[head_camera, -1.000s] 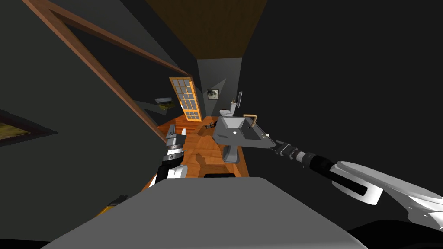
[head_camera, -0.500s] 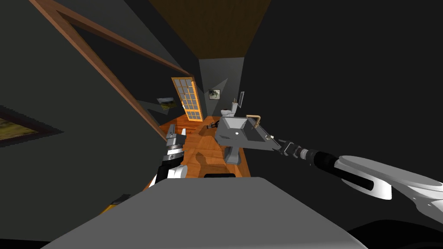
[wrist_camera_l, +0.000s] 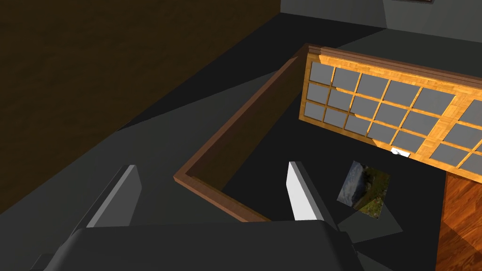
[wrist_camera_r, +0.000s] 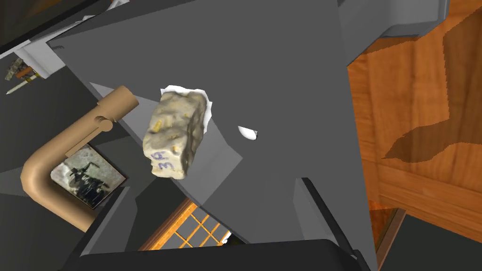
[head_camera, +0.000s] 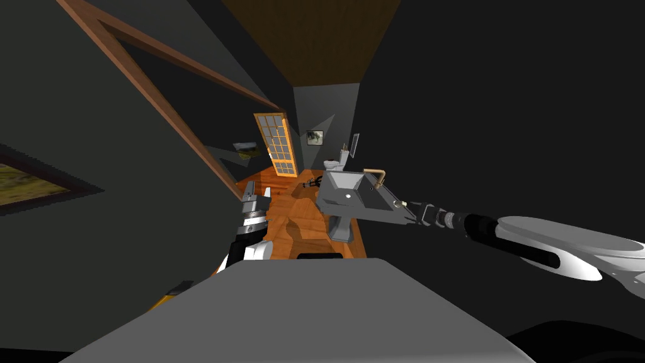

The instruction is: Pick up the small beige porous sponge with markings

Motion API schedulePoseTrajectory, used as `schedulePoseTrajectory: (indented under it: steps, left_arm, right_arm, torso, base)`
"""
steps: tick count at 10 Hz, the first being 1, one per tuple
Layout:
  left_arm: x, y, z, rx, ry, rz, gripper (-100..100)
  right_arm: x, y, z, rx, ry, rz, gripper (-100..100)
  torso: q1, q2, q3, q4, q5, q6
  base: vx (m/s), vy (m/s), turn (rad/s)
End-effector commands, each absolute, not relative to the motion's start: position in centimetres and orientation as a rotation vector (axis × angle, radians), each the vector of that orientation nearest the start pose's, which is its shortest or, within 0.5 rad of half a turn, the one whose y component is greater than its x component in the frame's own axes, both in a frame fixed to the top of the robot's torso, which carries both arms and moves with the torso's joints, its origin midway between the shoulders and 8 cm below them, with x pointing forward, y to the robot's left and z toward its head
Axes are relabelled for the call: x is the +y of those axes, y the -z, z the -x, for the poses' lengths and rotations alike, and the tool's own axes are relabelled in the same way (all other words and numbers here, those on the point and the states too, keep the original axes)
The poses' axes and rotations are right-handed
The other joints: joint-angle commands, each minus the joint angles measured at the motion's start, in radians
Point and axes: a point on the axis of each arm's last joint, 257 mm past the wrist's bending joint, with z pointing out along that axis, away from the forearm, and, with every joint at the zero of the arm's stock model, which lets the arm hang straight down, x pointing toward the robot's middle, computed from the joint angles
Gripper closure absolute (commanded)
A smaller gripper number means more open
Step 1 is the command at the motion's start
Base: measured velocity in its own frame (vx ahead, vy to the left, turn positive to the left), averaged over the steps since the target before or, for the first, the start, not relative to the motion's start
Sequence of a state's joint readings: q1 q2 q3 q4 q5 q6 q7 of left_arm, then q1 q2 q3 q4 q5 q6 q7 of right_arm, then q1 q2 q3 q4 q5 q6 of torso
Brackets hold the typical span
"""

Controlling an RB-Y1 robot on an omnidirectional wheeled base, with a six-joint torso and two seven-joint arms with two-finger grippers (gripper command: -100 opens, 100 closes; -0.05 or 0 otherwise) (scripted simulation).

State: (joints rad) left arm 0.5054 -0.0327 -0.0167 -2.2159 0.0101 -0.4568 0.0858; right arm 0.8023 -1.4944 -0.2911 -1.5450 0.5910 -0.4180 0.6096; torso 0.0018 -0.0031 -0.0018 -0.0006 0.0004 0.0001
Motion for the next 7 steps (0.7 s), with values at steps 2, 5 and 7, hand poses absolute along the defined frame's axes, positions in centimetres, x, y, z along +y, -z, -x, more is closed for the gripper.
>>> schedulePoseTrajectory:
  steps: [2,5,7]
  left_arm:
    - [28.2,1.5,-36.2,0.626,1.375,0.817,0]
    - [28.2,1.5,-36.2,0.626,1.375,0.817,0]
    - [28.2,1.5,-36.2,0.626,1.375,0.817,0]
  right_arm:
    - [-60.3,18.6,-35.5,1.954,0.572,1.305,-100]
    - [-62.5,18.3,-35.2,1.97,0.644,1.452,-100]
    - [-63.8,18.7,-34.3,1.991,0.67,1.548,-100]
  torso:
    - [0.0,0.001,0.0,0.0,0.0,0.0]
    - [0.0,0.0,0.0,0.0,0.0,0.0]
    - [-0.001,-0.001,0.0,0.0,0.0,0.0]
  base:
    - [0.039,0.022,0.021]
    - [0.056,0.021,0.055]
    - [0.061,0.005,0.048]
